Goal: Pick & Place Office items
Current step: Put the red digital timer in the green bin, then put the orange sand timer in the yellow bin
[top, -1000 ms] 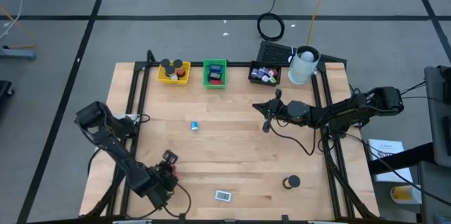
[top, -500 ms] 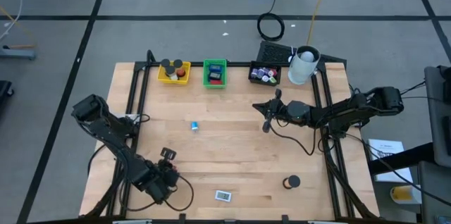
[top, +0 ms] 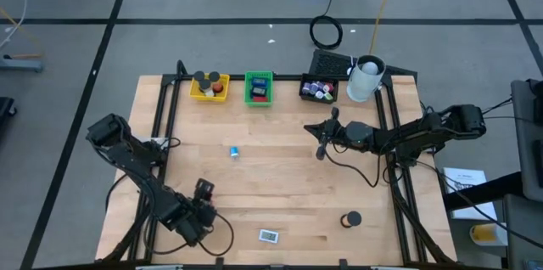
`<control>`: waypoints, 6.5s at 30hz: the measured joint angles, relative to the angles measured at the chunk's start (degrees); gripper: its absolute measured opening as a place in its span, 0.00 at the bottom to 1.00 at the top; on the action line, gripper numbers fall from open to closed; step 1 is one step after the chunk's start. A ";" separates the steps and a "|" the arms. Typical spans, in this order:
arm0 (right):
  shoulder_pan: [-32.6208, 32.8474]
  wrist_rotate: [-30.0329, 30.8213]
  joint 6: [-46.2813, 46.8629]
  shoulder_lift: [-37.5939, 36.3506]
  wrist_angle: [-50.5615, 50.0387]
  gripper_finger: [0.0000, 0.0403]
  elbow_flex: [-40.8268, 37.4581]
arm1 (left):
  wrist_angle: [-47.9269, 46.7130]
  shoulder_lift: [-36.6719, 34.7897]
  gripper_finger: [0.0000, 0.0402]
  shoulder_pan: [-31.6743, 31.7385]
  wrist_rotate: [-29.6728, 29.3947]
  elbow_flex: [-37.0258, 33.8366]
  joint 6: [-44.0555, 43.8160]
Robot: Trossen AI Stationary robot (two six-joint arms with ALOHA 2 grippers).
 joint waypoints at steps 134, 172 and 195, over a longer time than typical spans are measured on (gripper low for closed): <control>0.39 0.04 -1.79 0.02 -0.66 0.01 0.02 | 33.46 13.28 0.39 82.13 14.19 13.93 41.02; 0.33 -2.99 0.64 0.02 1.35 0.01 0.02 | 60.41 -11.27 0.03 78.86 30.01 -12.69 27.99; 3.93 2.06 19.56 -3.07 -76.19 0.01 30.92 | 108.53 -13.92 0.08 64.49 30.01 -40.18 26.94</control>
